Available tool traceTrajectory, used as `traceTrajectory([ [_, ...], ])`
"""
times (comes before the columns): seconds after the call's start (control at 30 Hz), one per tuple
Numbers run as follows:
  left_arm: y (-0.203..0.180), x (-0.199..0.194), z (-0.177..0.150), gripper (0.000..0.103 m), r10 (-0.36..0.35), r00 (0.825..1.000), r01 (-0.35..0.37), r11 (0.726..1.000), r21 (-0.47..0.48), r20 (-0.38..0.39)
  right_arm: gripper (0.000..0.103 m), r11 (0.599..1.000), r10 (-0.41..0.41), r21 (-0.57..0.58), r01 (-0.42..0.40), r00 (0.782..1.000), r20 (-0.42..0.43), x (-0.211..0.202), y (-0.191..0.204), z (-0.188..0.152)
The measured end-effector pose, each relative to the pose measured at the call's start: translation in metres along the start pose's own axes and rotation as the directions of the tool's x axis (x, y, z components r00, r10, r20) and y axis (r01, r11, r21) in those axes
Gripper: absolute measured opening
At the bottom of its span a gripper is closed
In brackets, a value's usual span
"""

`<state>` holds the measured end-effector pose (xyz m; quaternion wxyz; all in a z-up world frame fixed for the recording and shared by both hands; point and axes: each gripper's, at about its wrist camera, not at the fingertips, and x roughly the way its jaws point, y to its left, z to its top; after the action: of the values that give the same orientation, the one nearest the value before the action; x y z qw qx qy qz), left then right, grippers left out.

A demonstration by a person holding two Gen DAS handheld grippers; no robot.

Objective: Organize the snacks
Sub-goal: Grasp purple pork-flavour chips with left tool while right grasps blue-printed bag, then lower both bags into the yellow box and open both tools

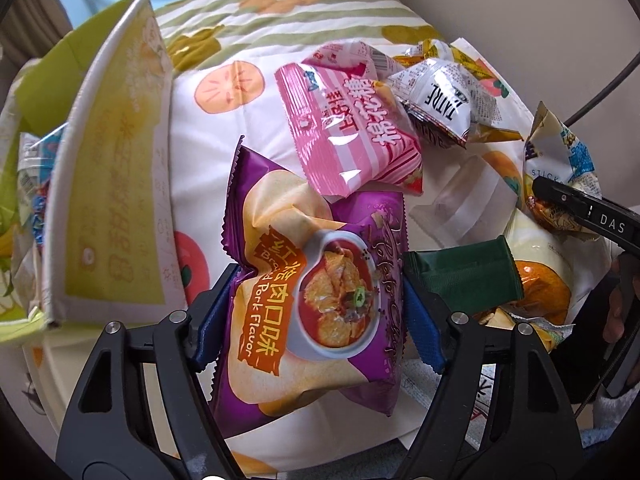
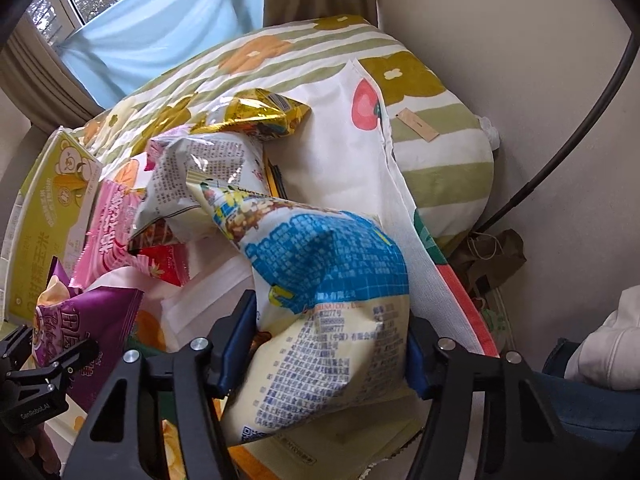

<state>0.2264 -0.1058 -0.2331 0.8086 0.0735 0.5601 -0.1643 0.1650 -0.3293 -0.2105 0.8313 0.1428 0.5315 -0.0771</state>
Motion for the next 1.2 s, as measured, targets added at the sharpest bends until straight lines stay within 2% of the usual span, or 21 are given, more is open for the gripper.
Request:
traceTrajectory([
  [0.3,-0.01,-0.042,-0.004,0.073,0.061,0.993,-0.059,0.998,-0.03,0.104,0.059,0.998,0.048,-0.033,-0.046,0.996,0.077,-0.039,-0.003,-0.002],
  [0.47,-0.017,-0.066,-0.005,0.074,0.103,0.981,-0.098,0.995,-0.037,0.165,0.059,0.995,0.08,-0.069,-0.073,0.99,0.112,-0.057,-0.001,0.0],
  [0.73,-0.013,-0.104,-0.008,0.074,0.166,0.957,-0.144,0.984,-0.107,0.237,0.059,0.979,0.158,-0.151,-0.134,0.976,0.153,-0.084,0.011,0.006],
  [0.97,0.022,-0.141,-0.002,0.074,0.24,0.925,-0.19,0.963,-0.189,0.294,0.059,0.946,0.244,-0.253,-0.2,0.957,0.156,-0.1,0.048,0.017],
  [1.1,0.059,-0.157,0.005,0.074,0.283,0.905,-0.216,0.949,-0.23,0.317,0.059,0.923,0.297,-0.302,-0.24,0.941,0.162,-0.108,0.084,0.025],
  [1.2,0.092,-0.164,0.01,0.074,0.304,0.897,-0.226,0.94,-0.257,0.32,0.059,0.9,0.339,-0.346,-0.266,0.925,0.17,-0.112,0.118,0.032],
])
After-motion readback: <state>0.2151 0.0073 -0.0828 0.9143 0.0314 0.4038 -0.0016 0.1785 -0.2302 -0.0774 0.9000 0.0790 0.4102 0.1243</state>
